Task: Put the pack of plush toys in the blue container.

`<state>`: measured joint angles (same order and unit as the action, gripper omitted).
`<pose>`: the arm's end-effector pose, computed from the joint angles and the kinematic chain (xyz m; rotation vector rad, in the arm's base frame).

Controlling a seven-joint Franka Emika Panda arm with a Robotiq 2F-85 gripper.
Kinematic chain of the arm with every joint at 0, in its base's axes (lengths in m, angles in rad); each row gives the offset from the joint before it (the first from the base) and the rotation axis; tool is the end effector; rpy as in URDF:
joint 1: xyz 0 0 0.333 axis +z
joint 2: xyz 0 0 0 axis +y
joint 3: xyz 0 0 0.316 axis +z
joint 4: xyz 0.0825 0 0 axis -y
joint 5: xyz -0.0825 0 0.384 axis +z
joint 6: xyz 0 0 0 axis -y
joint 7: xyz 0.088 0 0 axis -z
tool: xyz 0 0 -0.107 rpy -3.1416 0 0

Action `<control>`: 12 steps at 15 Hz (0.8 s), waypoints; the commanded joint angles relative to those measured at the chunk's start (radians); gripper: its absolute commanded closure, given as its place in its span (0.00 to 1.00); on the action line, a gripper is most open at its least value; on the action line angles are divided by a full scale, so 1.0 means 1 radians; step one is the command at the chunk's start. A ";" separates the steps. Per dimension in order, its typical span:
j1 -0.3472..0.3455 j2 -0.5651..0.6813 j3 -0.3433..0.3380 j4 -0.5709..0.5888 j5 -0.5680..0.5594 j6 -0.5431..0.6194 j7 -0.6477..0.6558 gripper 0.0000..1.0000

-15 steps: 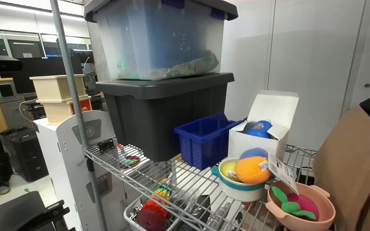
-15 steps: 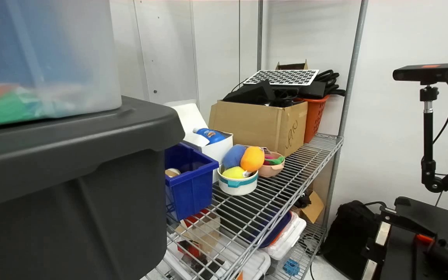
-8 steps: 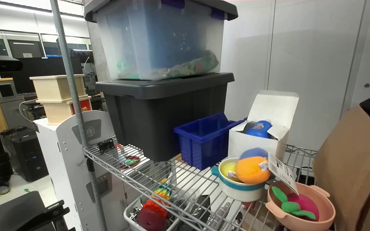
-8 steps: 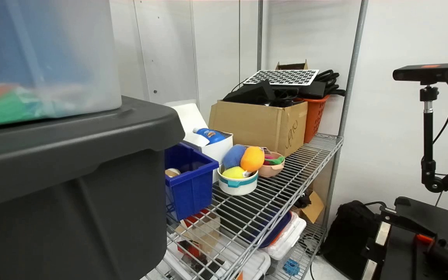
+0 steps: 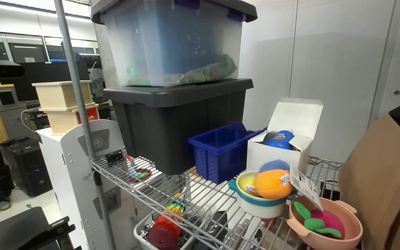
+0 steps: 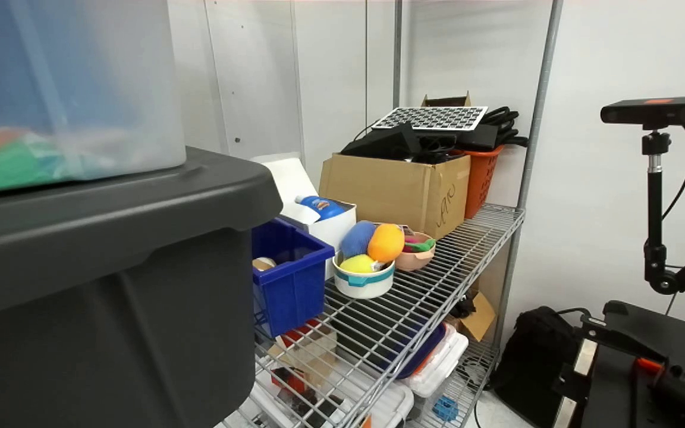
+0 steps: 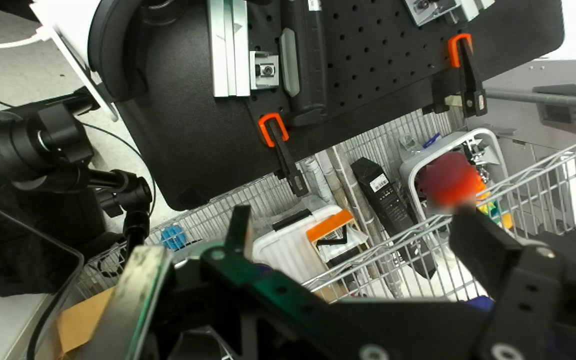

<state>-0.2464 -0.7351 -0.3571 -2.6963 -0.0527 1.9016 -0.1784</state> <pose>0.2657 -0.1814 0.4270 -2.9002 0.4498 0.0293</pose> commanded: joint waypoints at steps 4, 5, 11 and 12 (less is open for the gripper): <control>-0.015 0.004 0.014 0.002 0.010 -0.003 -0.009 0.00; -0.015 0.004 0.014 0.002 0.010 -0.003 -0.009 0.00; 0.005 0.019 0.047 0.024 0.022 0.013 0.009 0.00; 0.012 0.024 0.059 0.026 0.030 0.027 0.019 0.00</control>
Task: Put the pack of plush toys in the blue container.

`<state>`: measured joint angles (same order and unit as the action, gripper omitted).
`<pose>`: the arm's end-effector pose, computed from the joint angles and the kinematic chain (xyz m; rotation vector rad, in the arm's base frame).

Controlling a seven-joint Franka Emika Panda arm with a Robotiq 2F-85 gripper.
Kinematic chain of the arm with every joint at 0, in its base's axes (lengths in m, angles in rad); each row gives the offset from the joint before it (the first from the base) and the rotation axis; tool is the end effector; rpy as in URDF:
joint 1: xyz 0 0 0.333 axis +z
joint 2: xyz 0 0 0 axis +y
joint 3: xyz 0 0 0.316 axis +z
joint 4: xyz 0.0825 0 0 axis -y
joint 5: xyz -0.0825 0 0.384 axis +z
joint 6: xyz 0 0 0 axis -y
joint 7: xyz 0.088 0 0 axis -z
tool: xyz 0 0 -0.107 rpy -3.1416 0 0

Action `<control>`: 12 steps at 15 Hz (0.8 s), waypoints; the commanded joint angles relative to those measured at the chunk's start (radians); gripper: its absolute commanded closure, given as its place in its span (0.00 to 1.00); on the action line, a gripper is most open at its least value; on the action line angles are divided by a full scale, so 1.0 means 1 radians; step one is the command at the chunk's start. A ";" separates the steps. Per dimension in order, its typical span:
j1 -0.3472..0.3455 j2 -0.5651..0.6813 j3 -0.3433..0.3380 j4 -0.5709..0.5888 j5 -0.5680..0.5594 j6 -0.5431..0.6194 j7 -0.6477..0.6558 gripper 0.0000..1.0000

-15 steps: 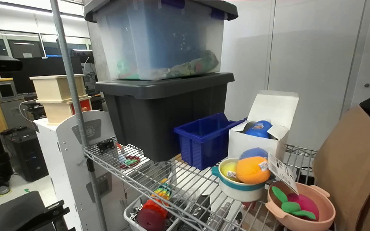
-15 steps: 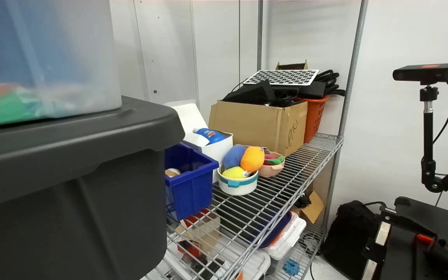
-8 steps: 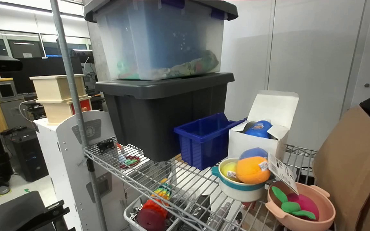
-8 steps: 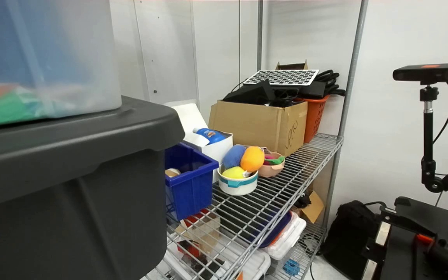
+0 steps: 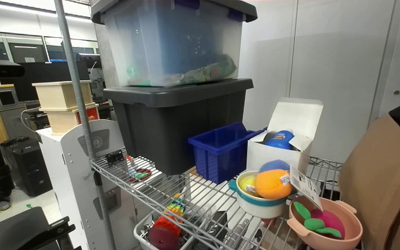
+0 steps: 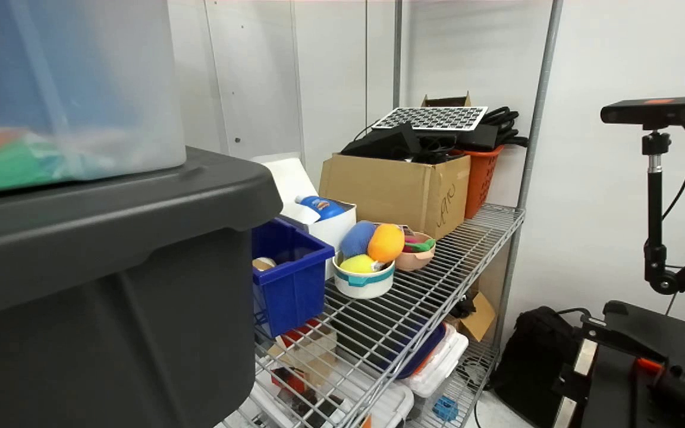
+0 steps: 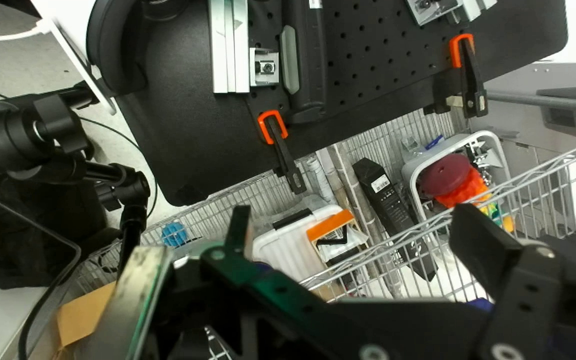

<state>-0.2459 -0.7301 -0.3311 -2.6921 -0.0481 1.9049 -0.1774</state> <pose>0.2710 -0.1753 0.4296 -2.9189 0.4297 0.0301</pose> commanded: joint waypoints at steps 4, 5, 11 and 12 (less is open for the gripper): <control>0.057 0.088 0.094 0.041 0.078 0.122 0.088 0.00; 0.073 0.114 0.108 0.046 0.095 0.161 0.104 0.00; 0.161 0.299 0.143 0.099 0.175 0.335 0.085 0.00; 0.173 0.342 0.152 0.113 0.178 0.377 0.082 0.00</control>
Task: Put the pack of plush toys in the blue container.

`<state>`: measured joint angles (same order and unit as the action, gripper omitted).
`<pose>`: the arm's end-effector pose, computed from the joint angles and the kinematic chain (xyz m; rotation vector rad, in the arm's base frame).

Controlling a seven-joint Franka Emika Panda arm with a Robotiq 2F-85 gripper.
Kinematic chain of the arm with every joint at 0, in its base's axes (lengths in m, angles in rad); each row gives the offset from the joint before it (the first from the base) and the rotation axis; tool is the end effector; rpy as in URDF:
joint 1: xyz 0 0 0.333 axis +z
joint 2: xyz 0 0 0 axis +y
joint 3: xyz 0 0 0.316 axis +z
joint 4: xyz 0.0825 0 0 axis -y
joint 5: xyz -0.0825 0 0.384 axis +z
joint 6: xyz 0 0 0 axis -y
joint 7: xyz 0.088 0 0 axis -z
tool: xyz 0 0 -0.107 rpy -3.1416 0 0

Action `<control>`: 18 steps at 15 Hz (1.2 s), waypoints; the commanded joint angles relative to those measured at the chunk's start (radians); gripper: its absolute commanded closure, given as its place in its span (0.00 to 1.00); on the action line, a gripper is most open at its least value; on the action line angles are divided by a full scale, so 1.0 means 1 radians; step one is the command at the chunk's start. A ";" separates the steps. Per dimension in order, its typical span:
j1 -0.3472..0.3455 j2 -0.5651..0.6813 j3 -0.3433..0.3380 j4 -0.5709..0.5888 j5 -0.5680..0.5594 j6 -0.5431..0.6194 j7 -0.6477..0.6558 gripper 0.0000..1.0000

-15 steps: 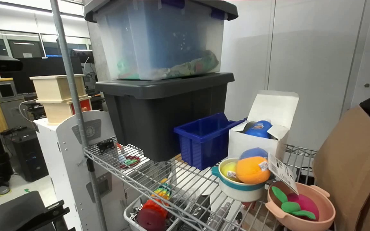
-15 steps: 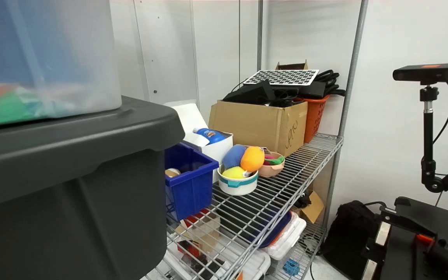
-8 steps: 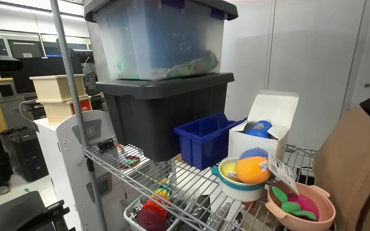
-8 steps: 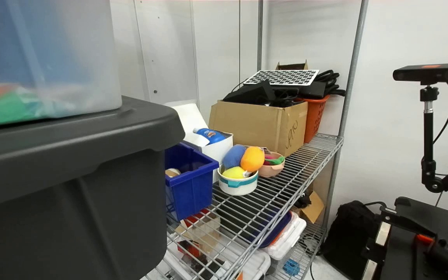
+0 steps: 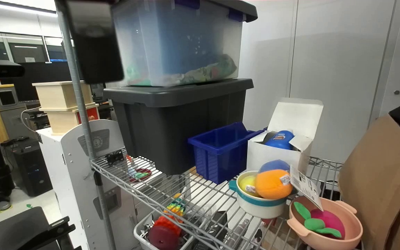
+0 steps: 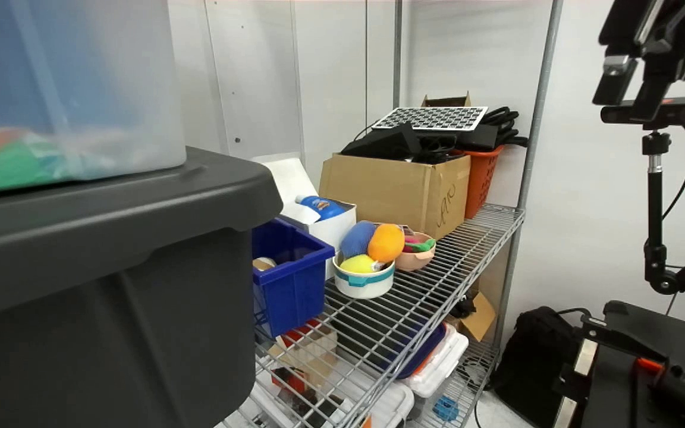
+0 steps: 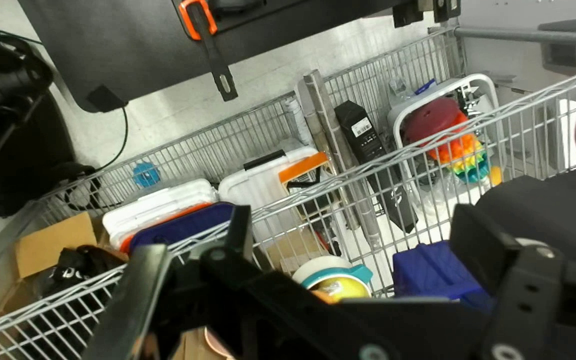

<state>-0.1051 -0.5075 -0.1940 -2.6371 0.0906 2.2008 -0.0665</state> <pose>0.3684 -0.1085 0.4122 -2.9572 0.3908 -0.1324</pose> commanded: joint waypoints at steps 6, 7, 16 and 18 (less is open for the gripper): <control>0.061 0.276 0.025 0.154 0.048 0.176 -0.064 0.00; 0.059 0.306 0.022 0.178 0.051 0.174 -0.072 0.00; 0.034 0.552 0.040 0.304 0.109 0.328 -0.136 0.00; 0.032 0.559 0.050 0.307 0.098 0.350 -0.101 0.00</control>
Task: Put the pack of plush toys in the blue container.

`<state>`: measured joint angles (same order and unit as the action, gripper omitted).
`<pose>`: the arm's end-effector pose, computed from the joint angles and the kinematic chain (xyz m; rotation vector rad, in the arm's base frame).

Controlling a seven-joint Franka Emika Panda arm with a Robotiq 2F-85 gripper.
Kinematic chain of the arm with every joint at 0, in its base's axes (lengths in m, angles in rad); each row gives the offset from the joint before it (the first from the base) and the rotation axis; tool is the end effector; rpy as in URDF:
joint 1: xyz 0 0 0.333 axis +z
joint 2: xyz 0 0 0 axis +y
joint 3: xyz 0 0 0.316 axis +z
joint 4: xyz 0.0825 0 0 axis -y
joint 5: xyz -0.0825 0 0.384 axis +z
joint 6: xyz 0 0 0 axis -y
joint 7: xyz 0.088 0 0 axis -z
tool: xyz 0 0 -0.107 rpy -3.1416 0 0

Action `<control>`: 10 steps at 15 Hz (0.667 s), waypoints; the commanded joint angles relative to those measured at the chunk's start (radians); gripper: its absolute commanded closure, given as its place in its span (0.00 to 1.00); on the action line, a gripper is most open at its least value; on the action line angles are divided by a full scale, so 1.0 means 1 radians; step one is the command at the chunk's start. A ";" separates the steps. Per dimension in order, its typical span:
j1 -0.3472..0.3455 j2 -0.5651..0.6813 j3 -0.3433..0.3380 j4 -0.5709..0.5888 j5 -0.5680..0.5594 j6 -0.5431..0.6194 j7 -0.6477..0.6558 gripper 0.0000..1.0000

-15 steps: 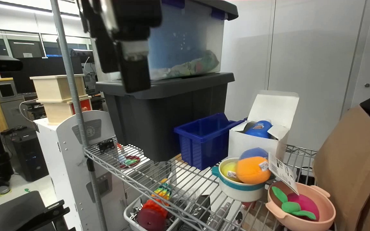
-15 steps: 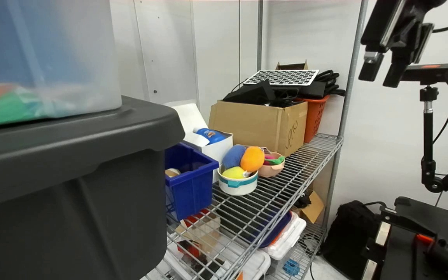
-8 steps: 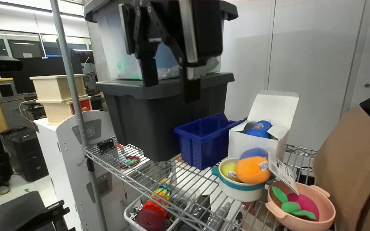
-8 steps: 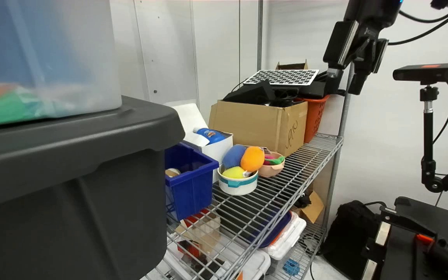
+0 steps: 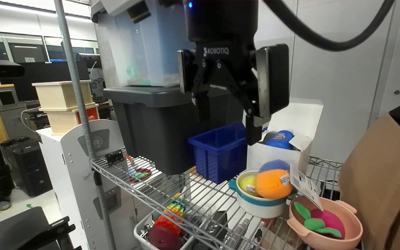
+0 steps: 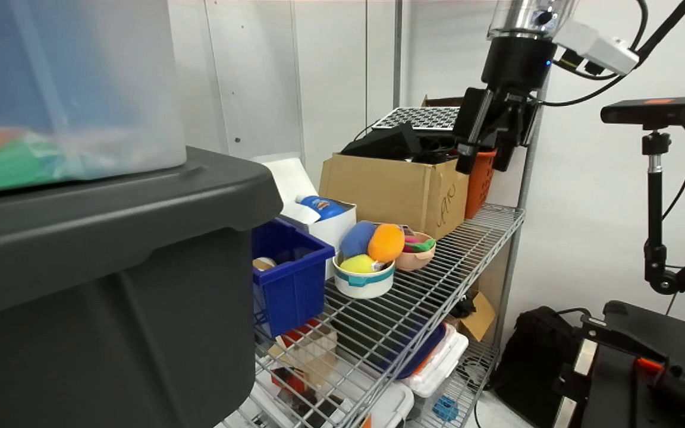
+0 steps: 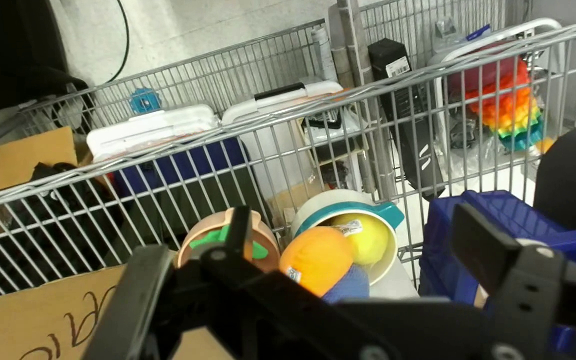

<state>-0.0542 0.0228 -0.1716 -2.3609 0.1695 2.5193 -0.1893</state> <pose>0.5017 -0.1168 0.3308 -3.0480 0.2556 -0.2365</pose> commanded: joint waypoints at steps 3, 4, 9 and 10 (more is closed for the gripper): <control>-0.018 0.021 0.037 0.021 0.004 0.053 0.090 0.00; -0.016 0.011 0.041 0.010 0.003 0.064 0.105 0.00; -0.018 0.010 0.048 0.017 -0.005 0.048 0.114 0.00; -0.018 0.006 0.048 0.015 -0.005 0.047 0.116 0.00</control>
<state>-0.0542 0.0294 -0.1418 -2.3466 0.1673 2.5690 -0.0770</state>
